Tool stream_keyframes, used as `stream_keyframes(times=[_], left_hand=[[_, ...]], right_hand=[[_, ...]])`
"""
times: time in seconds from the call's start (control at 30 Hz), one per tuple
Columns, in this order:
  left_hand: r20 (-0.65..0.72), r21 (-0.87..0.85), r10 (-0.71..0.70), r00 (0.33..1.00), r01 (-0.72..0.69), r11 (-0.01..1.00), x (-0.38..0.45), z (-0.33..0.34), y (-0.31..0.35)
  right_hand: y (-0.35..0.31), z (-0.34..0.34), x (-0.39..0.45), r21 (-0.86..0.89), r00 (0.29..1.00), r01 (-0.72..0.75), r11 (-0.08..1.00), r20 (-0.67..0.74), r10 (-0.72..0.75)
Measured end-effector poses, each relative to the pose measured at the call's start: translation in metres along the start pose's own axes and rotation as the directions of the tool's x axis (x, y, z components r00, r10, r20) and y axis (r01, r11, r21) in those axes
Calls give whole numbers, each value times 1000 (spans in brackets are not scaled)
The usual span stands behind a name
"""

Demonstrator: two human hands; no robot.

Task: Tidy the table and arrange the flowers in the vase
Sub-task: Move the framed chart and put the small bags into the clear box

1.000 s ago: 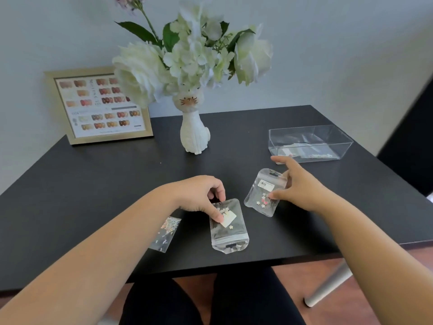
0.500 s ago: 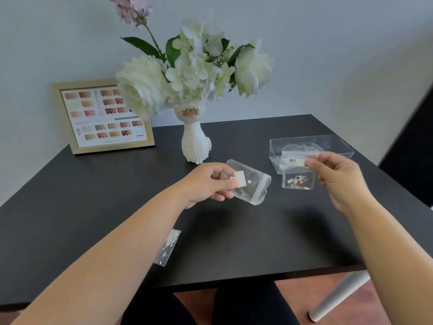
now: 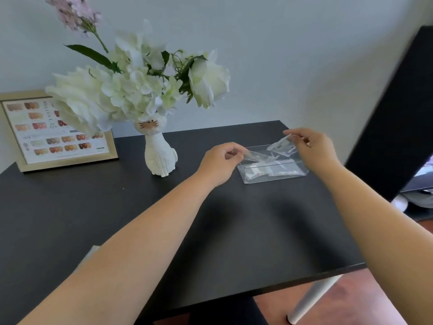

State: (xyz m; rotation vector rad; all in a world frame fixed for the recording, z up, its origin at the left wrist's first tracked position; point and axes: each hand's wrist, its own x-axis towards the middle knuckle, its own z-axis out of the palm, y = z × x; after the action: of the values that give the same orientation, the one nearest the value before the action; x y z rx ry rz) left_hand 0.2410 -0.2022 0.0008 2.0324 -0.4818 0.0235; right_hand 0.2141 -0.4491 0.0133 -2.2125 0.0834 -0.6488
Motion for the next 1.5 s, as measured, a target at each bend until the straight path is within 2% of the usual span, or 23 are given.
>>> stream_keyframes(times=[0.17, 0.33, 0.4, 0.53, 0.7, 0.8, 0.93, 1.03, 1.13, 1.23, 1.37, 1.5], left_hand=[[-40, -22, -8, 999, 7, 1000, 12, 22, -4], [-78, 26, -91, 993, 93, 995, 17, 38, -2], [-82, 48, -102, 991, 106, 993, 16, 41, -2], [-72, 204, -56, 996, 70, 976, 15, 43, -8], [-71, 339, 5, 997, 19, 940, 14, 31, -18], [-42, 352, 25, 999, -9, 936, 6, 14, -25], [-38, 323, -13, 999, 25, 946, -17, -20, -32], [46, 358, -72, 996, 51, 932, -43, -58, -40], [159, 420, -260, 952, 173, 891, -77, -105, -49], [231, 455, -453, 861, 316, 832, -111, -147, -59], [254, 494, -545, 799, 377, 783, -147, -178, -68], [347, 597, -620, 703, 344, 725, -176, -192, -71]], right_hand=[[10, 9, 9, -240, 976, 150, 959, 188, -106], [21, 14, 16, -355, 966, 129, 926, 254, -37], [24, 13, 14, -333, 973, 94, 938, 229, -16], [33, 13, 4, -313, 994, 69, 947, 101, -40], [40, 23, -11, -326, 997, 47, 944, 75, -24], [42, 33, -22, -380, 994, 87, 921, 97, -54], [42, 48, -38, -411, 996, 84, 908, 67, -62], [42, 53, -44, -389, 998, 64, 919, 35, -55], [44, 53, -46, -375, 998, 68, 924, 41, -57], [47, 54, -47, -382, 997, 79, 921, 45, -67], [47, 58, -46, -405, 997, 82, 910, 42, -72], [47, 60, -48, -417, 995, 98, 903, 38, -91]])
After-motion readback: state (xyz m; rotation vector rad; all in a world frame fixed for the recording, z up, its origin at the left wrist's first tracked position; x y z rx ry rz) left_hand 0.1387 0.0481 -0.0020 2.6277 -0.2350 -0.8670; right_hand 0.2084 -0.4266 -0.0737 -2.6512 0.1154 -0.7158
